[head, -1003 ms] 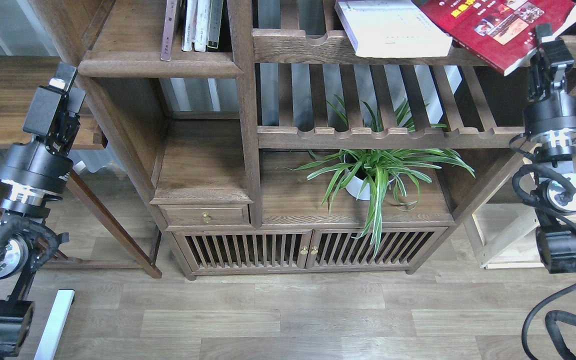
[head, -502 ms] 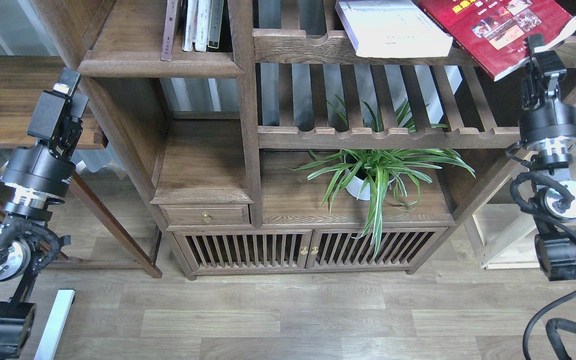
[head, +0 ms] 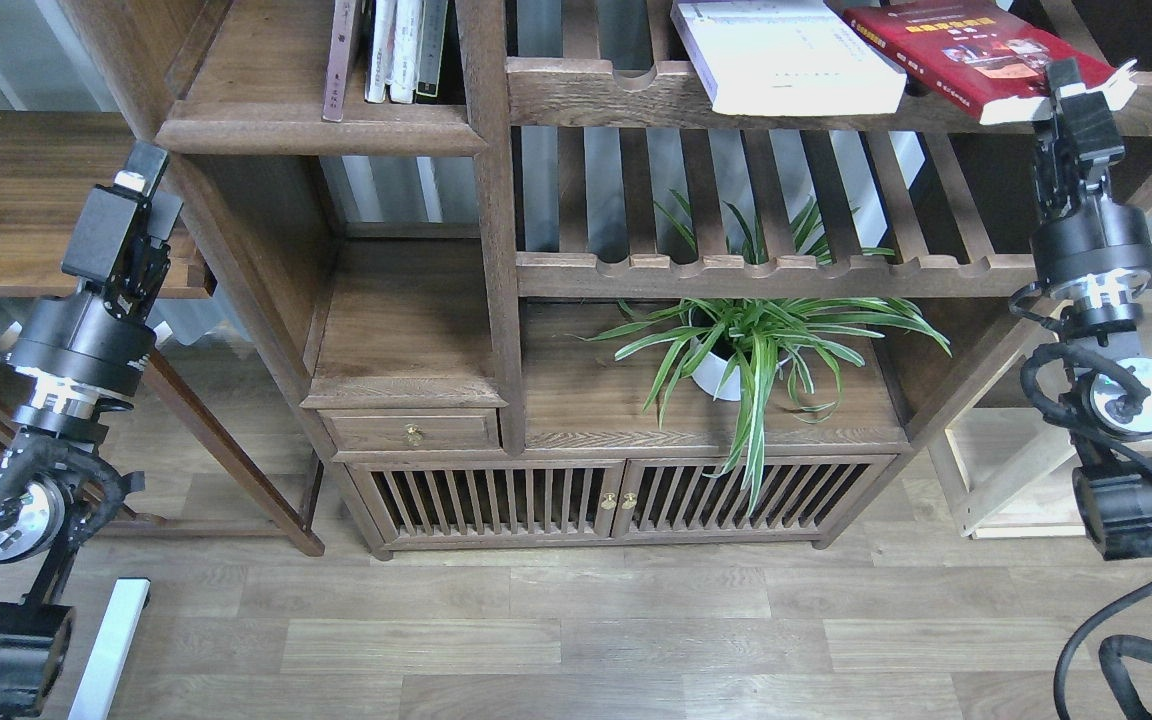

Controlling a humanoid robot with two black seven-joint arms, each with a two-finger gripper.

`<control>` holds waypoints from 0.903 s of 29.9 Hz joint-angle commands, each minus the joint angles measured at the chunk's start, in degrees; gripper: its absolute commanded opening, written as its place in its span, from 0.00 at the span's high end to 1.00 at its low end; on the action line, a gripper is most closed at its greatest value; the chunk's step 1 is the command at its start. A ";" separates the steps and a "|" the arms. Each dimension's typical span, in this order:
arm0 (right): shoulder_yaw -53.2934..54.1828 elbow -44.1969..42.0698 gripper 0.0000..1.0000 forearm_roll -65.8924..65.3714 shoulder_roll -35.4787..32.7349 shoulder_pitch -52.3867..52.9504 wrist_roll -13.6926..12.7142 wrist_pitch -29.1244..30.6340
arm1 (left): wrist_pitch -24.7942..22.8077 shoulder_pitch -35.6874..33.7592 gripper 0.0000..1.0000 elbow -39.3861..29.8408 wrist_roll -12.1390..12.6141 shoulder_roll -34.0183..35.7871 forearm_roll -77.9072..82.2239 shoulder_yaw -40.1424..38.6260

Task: Organize books on shelf
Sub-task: 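Tip the red book off the top shelf toward the robot with the right gripper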

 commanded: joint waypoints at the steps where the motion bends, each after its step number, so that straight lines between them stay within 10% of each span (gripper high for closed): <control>1: -1.45 0.00 0.33 -0.53 -0.05 0.38 0.00 0.00 | 0.00 -0.09 0.01 0.12 0.00 0.00 0.00 -0.07; 10: -2.24 -0.09 0.36 -0.88 0.65 3.11 0.00 0.00 | 0.00 0.17 0.01 0.47 -0.09 0.09 0.00 -0.25; 27: -1.19 -0.09 0.92 -0.27 0.47 1.70 0.09 0.00 | 0.00 0.26 0.01 0.47 -0.09 0.18 0.00 -0.25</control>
